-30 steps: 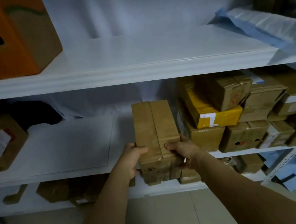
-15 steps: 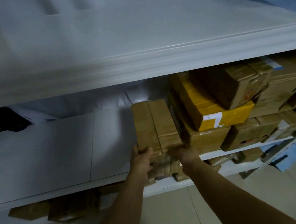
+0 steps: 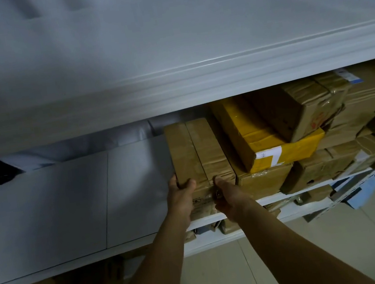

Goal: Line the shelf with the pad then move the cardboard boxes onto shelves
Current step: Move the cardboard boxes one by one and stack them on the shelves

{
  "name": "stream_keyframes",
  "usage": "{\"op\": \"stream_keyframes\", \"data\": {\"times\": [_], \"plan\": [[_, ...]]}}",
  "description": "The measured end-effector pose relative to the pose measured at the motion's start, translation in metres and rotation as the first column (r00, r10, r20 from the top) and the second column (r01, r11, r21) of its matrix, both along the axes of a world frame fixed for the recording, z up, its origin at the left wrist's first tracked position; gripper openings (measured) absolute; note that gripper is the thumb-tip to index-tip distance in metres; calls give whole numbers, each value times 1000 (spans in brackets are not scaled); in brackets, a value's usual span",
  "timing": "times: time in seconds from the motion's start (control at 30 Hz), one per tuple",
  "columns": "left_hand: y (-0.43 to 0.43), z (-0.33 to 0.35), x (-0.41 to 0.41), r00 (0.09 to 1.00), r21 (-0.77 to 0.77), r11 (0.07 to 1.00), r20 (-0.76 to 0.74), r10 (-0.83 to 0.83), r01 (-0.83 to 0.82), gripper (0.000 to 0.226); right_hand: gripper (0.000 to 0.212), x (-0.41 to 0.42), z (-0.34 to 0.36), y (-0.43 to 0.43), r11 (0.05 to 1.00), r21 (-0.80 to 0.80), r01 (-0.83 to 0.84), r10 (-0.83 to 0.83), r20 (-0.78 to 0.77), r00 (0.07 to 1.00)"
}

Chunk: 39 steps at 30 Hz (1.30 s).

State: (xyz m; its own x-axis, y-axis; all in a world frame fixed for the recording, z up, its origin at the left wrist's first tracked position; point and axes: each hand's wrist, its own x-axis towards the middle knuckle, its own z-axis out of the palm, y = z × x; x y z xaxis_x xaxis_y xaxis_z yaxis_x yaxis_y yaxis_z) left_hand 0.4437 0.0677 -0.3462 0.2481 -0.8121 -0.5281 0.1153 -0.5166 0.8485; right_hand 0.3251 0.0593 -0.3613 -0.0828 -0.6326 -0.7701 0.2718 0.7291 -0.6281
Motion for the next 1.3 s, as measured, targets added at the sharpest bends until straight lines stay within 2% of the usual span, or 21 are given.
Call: {"op": "stream_keyframes", "data": {"times": [0.13, 0.3, 0.43, 0.53, 0.67, 0.77, 0.9, 1.03, 1.17, 1.23, 1.3], "plan": [[3, 4, 3, 998, 5, 1000, 57, -30, 30, 55, 40, -2, 7, 9, 999, -32, -38, 37, -27, 999], [27, 36, 9, 993, -3, 997, 87, 75, -75, 47, 26, 0, 43, 34, 995, -62, -83, 80, -55, 995], [58, 63, 24, 983, -42, 991, 126, 135, -130, 28, 14, 12, 83, 61, 986, -120, -118, 115, -33, 993], [94, 87, 43, 972, -88, 982, 153, 179, -167, 9, 16, 33, 109, 81, 958, -197, -210, 205, -42, 978], [149, 123, 85, 939, -159, 948, 166, 301, -276, 29, 24, 72, 154, 112, 911, -298, -284, 323, 88, 942], [180, 150, 125, 901, -226, 889, 88, 425, -398, 34, 25, 104, 193, 132, 857, -393, -333, 401, 104, 910], [207, 185, 182, 852, -349, 817, 89, 516, -458, 4, 24, 142, 242, 150, 780, -496, -380, 472, 68, 879], [203, 226, 239, 794, -450, 753, 142, 591, -480, 23, 20, 182, 282, 153, 686, -593, -422, 531, 11, 848], [180, 273, 303, 729, -489, 693, 155, 667, -530, 25, 19, 235, 317, 139, 582, -681, -445, 541, -85, 837], [170, 295, 333, 691, -529, 674, 208, 692, -515, 31, 23, 265, 331, 129, 526, -709, -469, 520, -169, 837], [160, 313, 356, 662, -572, 657, 245, 709, -491, 34, 36, 288, 343, 122, 478, -716, -509, 489, -265, 831]]}}
